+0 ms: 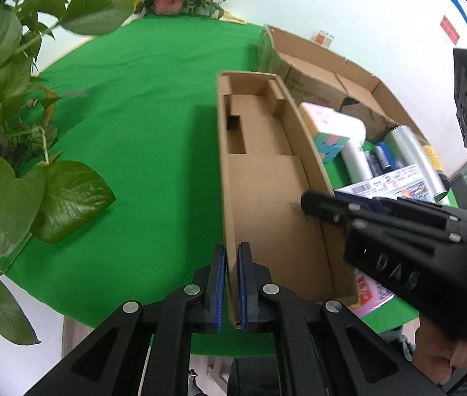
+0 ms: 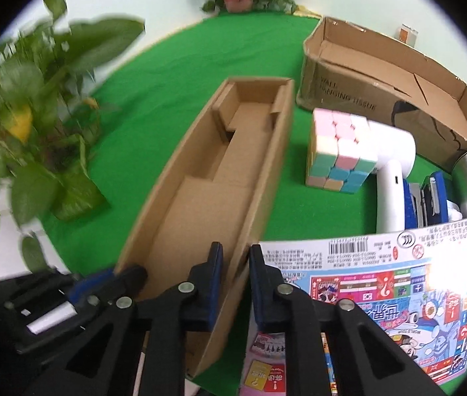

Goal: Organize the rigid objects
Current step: 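Carry the insert with both grippers into the large cardboard box and open them, then withdraw both grippers from the box, then grasp the colourful board-game box between both grippers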

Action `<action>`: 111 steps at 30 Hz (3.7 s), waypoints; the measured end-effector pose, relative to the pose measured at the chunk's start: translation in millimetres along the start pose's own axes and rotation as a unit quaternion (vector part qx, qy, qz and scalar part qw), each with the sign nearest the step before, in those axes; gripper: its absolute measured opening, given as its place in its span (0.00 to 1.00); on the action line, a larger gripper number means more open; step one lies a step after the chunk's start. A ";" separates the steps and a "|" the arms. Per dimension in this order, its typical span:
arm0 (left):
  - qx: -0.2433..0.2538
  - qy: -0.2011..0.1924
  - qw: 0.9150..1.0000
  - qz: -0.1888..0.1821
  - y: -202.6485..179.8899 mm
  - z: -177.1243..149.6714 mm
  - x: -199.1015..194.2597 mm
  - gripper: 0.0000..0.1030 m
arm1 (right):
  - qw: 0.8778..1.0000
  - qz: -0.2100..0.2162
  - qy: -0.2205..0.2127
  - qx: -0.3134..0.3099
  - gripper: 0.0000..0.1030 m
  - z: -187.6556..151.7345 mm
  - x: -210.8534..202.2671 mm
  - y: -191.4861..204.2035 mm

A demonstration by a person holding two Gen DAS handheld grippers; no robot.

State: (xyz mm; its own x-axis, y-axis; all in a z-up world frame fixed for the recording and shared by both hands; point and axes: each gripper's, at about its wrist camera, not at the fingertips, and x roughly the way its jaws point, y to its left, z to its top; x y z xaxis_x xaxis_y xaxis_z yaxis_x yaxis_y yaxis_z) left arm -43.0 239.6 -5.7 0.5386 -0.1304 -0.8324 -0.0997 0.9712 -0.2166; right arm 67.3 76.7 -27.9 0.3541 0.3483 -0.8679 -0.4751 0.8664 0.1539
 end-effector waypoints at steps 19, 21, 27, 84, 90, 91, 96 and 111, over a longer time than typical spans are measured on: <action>0.137 -0.161 0.977 0.003 -138.5 176.0 -48.0 0.04 | 0.978 -0.018 -0.207 0.033 0.15 116.4 -117.7 -88.7; 0.139 -0.156 0.978 -0.010 -153.0 208.1 -39.8 0.04 | 0.976 -0.024 -0.214 0.039 0.15 136.5 -121.3 -102.1; 0.155 -0.140 0.978 0.014 -191.3 285.2 -0.9 0.04 | 0.979 -0.026 -0.196 0.050 0.15 191.2 -95.6 -138.1; 0.074 -0.223 0.971 0.039 -185.4 117.7 4.6 0.99 | 0.971 -0.085 -0.188 0.124 0.80 22.8 -118.1 -236.6; 0.090 -0.189 0.977 0.032 -207.9 61.2 17.9 0.99 | 0.971 -0.129 -0.171 0.109 0.80 -28.7 -118.4 -226.3; 0.090 -0.177 0.980 0.024 -209.5 51.1 19.7 0.99 | 0.971 -0.135 -0.168 0.106 0.80 -34.6 -116.7 -225.3; 0.091 -0.149 0.985 0.009 -207.1 29.3 22.7 0.99 | 0.975 -0.107 -0.161 0.105 0.78 -60.0 -110.9 -220.8; 0.082 -0.082 0.993 -0.026 -145.4 56.1 66.4 0.99 | 0.984 0.049 -0.157 0.065 0.84 -99.0 -103.5 -185.5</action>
State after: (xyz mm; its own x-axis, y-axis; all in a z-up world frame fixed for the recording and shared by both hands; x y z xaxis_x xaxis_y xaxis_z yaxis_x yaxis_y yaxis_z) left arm 54.1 101.0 -0.8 0.6704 -0.1606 -0.7244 0.0629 0.9851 -0.1601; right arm 39.0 -155.5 -13.3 0.5528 0.5091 -0.6597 -0.4199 0.8540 0.3072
